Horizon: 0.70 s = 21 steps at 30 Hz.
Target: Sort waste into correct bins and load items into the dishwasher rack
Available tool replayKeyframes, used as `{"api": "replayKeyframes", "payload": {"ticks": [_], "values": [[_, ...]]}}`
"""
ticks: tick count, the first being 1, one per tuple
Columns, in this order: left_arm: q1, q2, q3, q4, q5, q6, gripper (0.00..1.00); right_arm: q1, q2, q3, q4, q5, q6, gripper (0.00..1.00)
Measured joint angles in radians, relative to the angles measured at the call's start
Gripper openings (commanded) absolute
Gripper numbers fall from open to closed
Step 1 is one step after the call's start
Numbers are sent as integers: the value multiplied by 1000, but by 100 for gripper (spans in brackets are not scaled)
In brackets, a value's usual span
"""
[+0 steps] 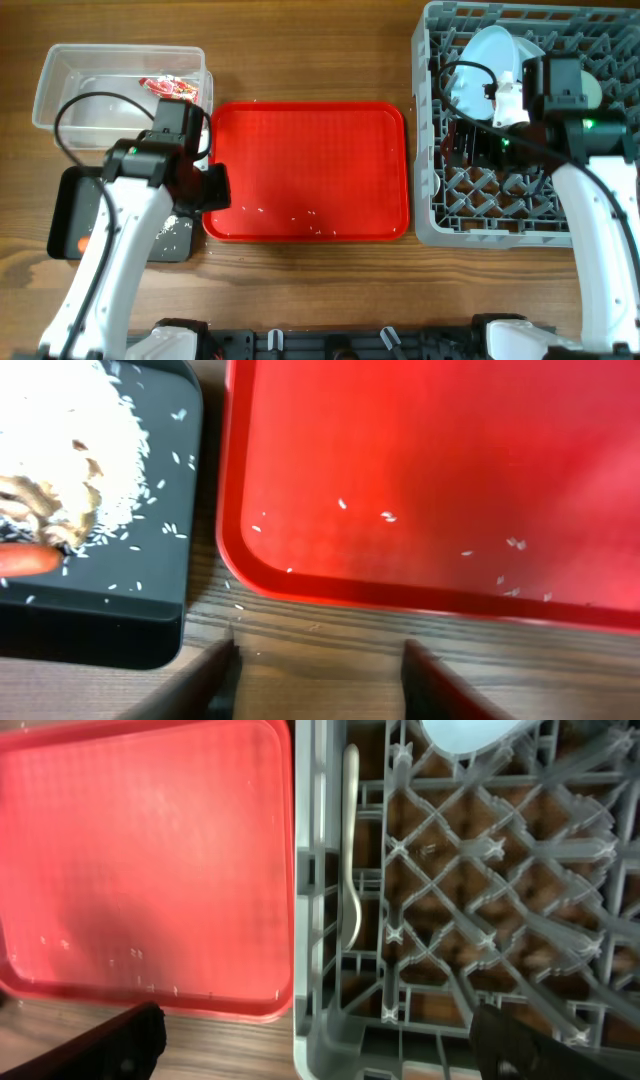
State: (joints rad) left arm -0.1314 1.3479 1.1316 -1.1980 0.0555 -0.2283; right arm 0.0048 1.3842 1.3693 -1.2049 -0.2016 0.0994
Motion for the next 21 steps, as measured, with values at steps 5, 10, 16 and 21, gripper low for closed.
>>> {"api": "replayKeyframes", "payload": {"ticks": [5, 10, 16, 21], "values": [[0, -232, -35, 62, -6, -24, 17, 0, -267, -190, 201, 1, -10, 100], [0, -628, -187, 200, -50, -40, 4, 0, -608, -391, 351, 30, -14, 100], [0, -887, -291, 224, -75, -40, 100, 0, -754, -482, 325, 74, -14, 100], [0, -897, -293, 247, -79, -44, 100, 0, -748, -483, 322, 80, -14, 100]]}}
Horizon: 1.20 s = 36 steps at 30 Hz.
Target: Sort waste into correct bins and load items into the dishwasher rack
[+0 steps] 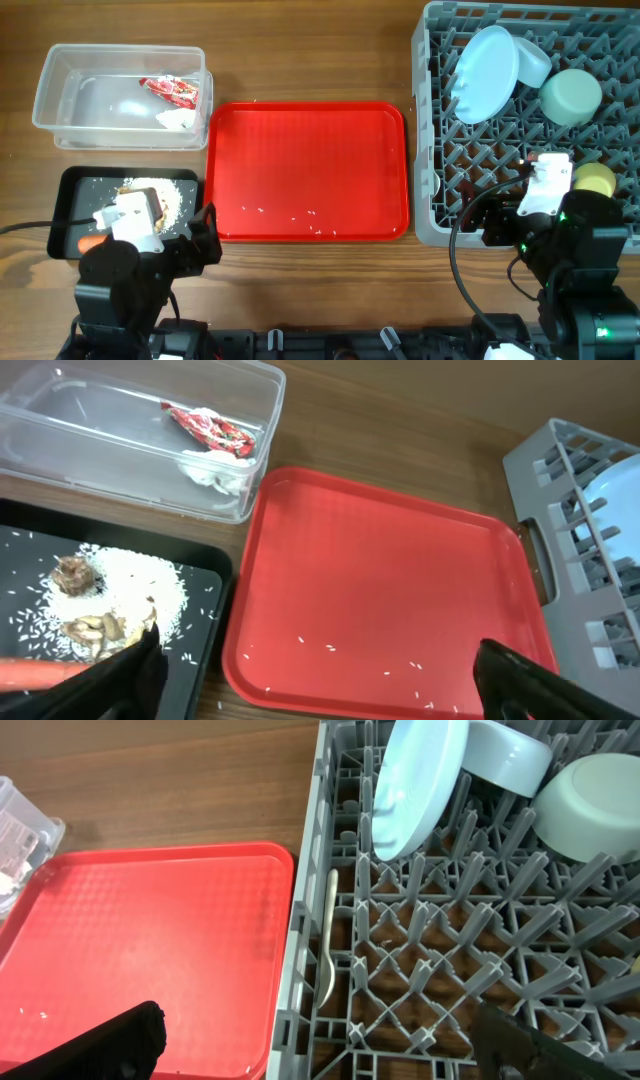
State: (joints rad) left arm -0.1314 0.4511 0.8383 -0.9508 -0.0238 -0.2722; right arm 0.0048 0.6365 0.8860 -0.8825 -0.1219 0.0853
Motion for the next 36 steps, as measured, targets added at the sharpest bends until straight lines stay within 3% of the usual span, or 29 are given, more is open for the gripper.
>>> {"api": "replayKeyframes", "payload": {"ticks": [17, 32, 36], "values": [[0, 0, -2, -63, -2, 0, 100, 28, 87, -1, 0, 3, 0, 100], [0, 0, -2, -66, -2, 0, 100, 34, -389, -8, -2, 40, -35, 100], [0, 0, -2, -66, -3, 0, 100, 34, -473, -128, 85, 45, -41, 100]]}}
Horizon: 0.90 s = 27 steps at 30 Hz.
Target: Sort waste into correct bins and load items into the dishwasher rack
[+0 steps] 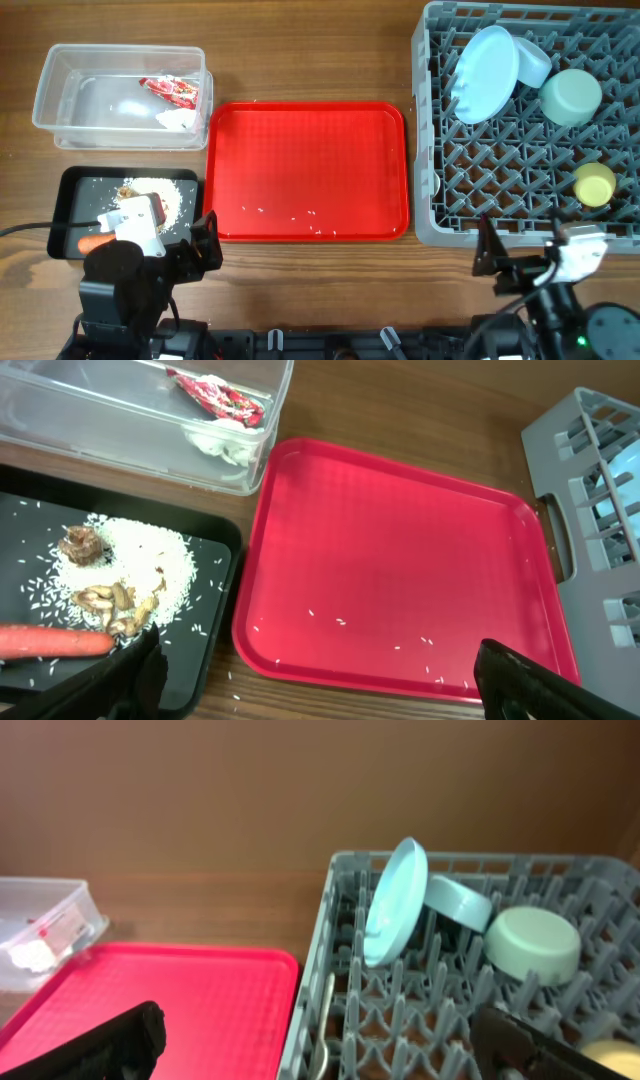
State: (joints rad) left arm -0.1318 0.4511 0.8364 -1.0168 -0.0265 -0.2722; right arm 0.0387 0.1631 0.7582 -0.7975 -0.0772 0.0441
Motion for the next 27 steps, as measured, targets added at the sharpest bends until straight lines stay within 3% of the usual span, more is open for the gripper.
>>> {"api": "replayKeyframes", "payload": {"ticks": [8, 16, 20, 24, 27], "values": [[0, 0, 0, 0, -3, 0, 100, 0, -143, -366, 420, -9, -5, 100], [0, 0, -2, 0, -3, 0, 100, 2, -148, -704, 1024, -11, -8, 100], [0, 0, -2, 0, -3, 0, 100, 2, -148, -752, 1009, -8, -11, 100], [0, 0, -2, 0, -3, 0, 100, 2, -150, -752, 793, -3, 1, 100], [0, 0, -2, 0, -3, 0, 100, 4, -151, -752, 797, -3, 14, 100]]}}
